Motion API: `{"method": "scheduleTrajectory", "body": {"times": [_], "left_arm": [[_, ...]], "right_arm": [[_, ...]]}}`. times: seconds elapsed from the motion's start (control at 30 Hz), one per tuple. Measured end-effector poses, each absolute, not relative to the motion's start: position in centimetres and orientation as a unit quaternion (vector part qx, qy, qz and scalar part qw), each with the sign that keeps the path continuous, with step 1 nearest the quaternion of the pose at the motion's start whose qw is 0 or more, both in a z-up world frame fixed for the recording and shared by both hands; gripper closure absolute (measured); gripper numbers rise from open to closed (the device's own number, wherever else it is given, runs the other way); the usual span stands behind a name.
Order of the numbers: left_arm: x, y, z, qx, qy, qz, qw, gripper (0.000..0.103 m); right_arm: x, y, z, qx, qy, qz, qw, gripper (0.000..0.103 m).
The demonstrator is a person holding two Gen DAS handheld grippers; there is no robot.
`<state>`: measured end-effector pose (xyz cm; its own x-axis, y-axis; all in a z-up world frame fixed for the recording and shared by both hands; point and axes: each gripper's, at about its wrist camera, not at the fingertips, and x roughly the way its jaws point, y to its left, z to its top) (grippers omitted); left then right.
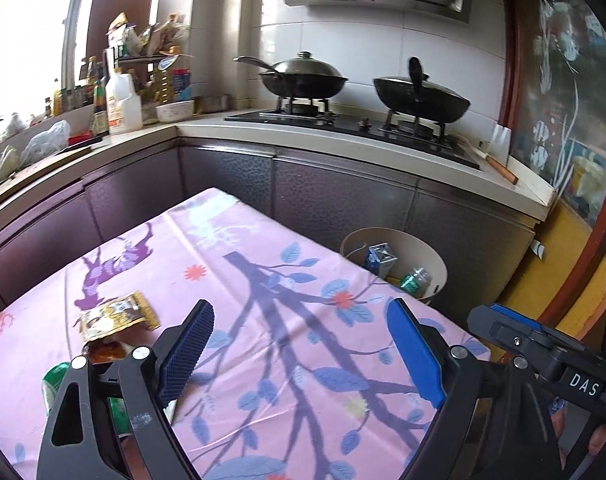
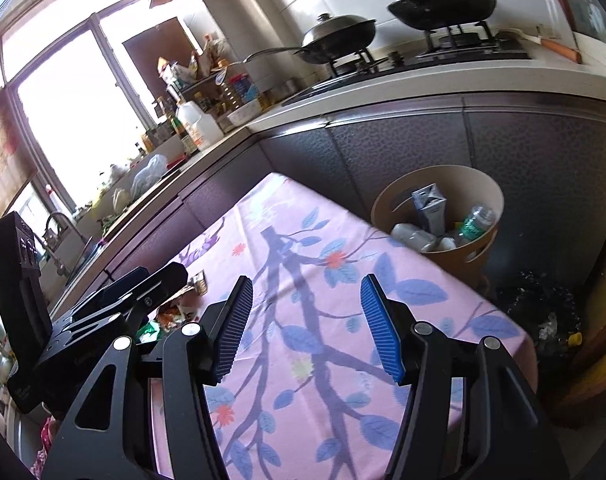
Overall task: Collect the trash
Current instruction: 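Move both open tools back over the table toward the remaining trash, then bring the left tool to the green can and the right tool to the white plastic bag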
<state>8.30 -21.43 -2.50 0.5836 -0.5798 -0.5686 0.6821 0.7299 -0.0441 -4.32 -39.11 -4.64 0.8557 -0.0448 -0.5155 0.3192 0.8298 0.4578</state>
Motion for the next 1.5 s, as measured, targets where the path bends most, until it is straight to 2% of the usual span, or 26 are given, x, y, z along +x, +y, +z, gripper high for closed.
{"method": "scheduleTrajectory", "body": {"times": [0.57,1.27,1.5], "left_arm": [[10.5,-15.7,-3.6,0.06,0.286,-0.322,0.9,0.015],[12.6,-8.5,-5.2,0.033,0.3,-0.261,0.917,0.015],[14.6,-2.5,-5.2,-0.009,0.303,-0.214,0.929,0.015]], "right_arm": [[-1.6,-34.3,-4.5,0.246,0.266,-0.076,0.929,0.046],[1.3,-29.6,-7.0,0.232,0.308,-0.035,0.922,0.046],[1.6,-28.9,-7.7,0.227,0.318,-0.027,0.92,0.052]]}}
